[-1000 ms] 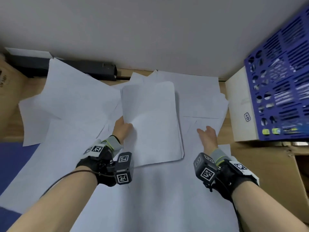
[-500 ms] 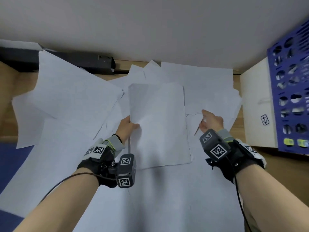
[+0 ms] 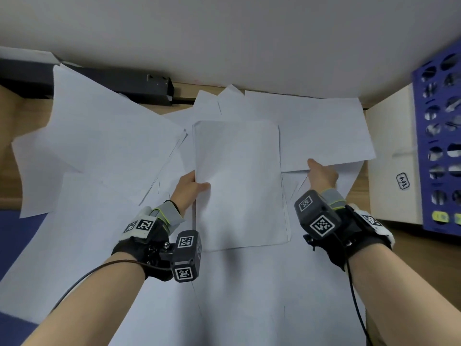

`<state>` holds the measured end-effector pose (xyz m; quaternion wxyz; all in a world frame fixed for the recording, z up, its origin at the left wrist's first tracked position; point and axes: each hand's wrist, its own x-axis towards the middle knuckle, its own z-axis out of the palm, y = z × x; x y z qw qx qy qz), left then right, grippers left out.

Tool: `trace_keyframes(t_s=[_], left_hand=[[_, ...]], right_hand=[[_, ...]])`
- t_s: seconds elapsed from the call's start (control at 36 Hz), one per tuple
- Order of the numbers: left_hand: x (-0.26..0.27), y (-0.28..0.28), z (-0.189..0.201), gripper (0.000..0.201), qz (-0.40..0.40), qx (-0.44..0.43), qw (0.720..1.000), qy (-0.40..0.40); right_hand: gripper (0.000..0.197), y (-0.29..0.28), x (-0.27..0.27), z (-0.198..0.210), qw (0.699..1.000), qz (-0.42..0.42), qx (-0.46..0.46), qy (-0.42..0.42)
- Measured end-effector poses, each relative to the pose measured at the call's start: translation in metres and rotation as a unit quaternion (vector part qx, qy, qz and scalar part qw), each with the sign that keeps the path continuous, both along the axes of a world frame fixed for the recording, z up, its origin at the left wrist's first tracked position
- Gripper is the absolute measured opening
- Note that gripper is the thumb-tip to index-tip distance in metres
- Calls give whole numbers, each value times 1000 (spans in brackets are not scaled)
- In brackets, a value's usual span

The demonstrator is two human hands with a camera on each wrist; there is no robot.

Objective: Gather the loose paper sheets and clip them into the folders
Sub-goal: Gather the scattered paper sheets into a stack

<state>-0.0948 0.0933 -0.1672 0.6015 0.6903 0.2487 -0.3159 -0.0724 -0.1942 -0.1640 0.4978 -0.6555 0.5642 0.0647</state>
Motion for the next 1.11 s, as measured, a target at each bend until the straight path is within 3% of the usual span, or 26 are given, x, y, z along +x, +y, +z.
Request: trace_keyframes(t_s=[0.08, 0.11, 0.19, 0.25, 0.36, 0.42, 0.5, 0.61, 0.67, 0.86, 0.97, 1.06, 1.11], left_hand=[[0, 1, -2, 33, 6, -5, 1000, -2], [0, 1, -2, 33, 5, -7, 1000, -2], [-1, 1, -2, 33, 5, -9, 1000, -3], [-1, 1, -3, 33, 9, -10, 1000, -2], [-2, 1, -2, 31, 9, -8, 1000, -2], [-2, 0, -1, 32, 8, -9, 1000, -3], [-2, 0, 1, 32, 7, -9, 1000, -3], [-3, 0, 1, 29, 7, -1, 1000, -4], [-4, -1, 1, 28, 10, 4, 1000, -5], [-7, -1, -1, 29, 8, 11, 1000, -8], [-12, -2, 2, 25, 12, 24, 999, -22], [-14, -1, 6, 24, 27, 41, 998, -40], [-19, 2, 11, 23, 32, 37, 998, -47]], right_hand=[[32, -9, -10, 2, 989, 76, -107, 69], [39, -13, -14, 0, 984, 83, -130, 92], [79, -22, -29, -6, 988, 33, -98, 116], [94, -24, -38, -10, 990, 14, -88, 110], [99, -27, -39, -13, 986, -3, -133, 97], [98, -27, -37, -15, 991, -18, -111, 68], [89, -30, -35, -18, 997, -29, -54, 40], [38, -38, -36, -19, 999, 21, -31, 16], [24, -42, -37, -19, 999, 40, -24, 1], [13, -45, -36, -9, 997, 54, -22, -40], [24, -32, -37, 24, 988, 15, -35, -148], [22, -23, -35, 56, 975, 16, -66, -214], [11, -15, -38, 82, 959, -8, -38, -281]])
